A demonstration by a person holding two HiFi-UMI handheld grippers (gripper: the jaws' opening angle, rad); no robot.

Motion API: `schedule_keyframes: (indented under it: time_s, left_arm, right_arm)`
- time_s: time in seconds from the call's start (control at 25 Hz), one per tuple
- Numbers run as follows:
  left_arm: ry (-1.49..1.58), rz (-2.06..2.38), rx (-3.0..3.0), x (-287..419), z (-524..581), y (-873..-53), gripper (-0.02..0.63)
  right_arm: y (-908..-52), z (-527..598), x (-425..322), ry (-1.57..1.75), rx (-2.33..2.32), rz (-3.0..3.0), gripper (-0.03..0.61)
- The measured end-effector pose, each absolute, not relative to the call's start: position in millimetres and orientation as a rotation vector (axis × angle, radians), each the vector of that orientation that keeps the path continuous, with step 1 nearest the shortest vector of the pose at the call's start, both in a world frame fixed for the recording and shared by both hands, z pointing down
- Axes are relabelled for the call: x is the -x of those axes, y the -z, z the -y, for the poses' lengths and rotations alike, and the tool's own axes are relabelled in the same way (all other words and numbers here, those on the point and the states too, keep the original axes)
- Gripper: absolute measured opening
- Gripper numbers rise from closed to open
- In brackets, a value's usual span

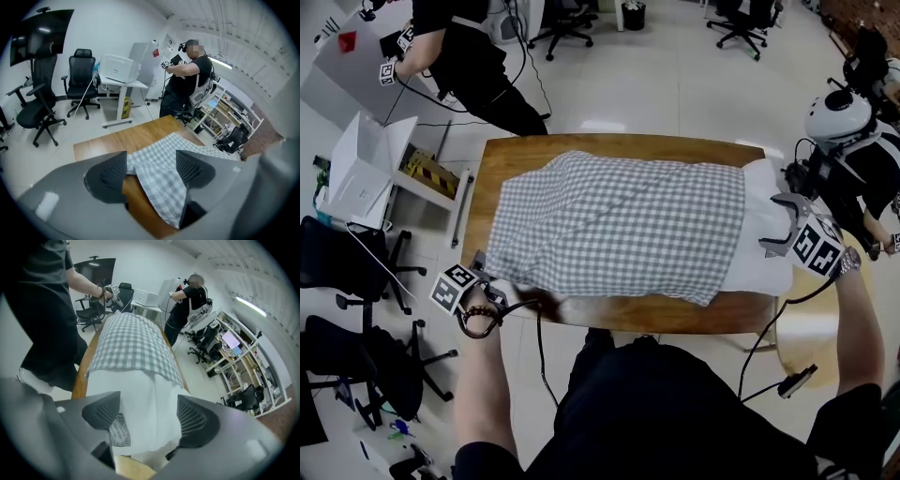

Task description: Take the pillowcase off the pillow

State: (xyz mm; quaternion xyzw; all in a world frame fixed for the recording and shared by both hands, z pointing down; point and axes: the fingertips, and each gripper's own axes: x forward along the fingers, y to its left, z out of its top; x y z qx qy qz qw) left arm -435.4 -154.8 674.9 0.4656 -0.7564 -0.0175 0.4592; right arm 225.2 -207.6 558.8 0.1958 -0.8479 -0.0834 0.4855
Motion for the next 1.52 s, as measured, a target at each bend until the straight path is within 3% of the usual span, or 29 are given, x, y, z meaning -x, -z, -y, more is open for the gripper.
schedule_keyframes:
  time_s: [0.24, 0.56, 0.96, 1.52]
  left_arm:
    - [0.089, 1.859, -1.197, 430, 160, -660, 0.331]
    - [0.178, 1.634, -1.367, 356, 206, -648, 0.353]
    - [-0.358, 1.278, -2.096, 268, 269, -579, 0.397]
    - [-0.758, 0.715, -2.344, 218, 273, -609, 0.469]
  right_arm:
    - [-581, 200, -224, 0.157, -0.401, 2.029, 0.448]
    - [-599, 197, -217, 0.173, -0.351, 1.996, 0.497]
    - [-602, 208, -212, 0.186, -0.321, 1.937, 0.509]
    - [-618, 229, -204, 0.097, -0.303, 1.881, 0.557]
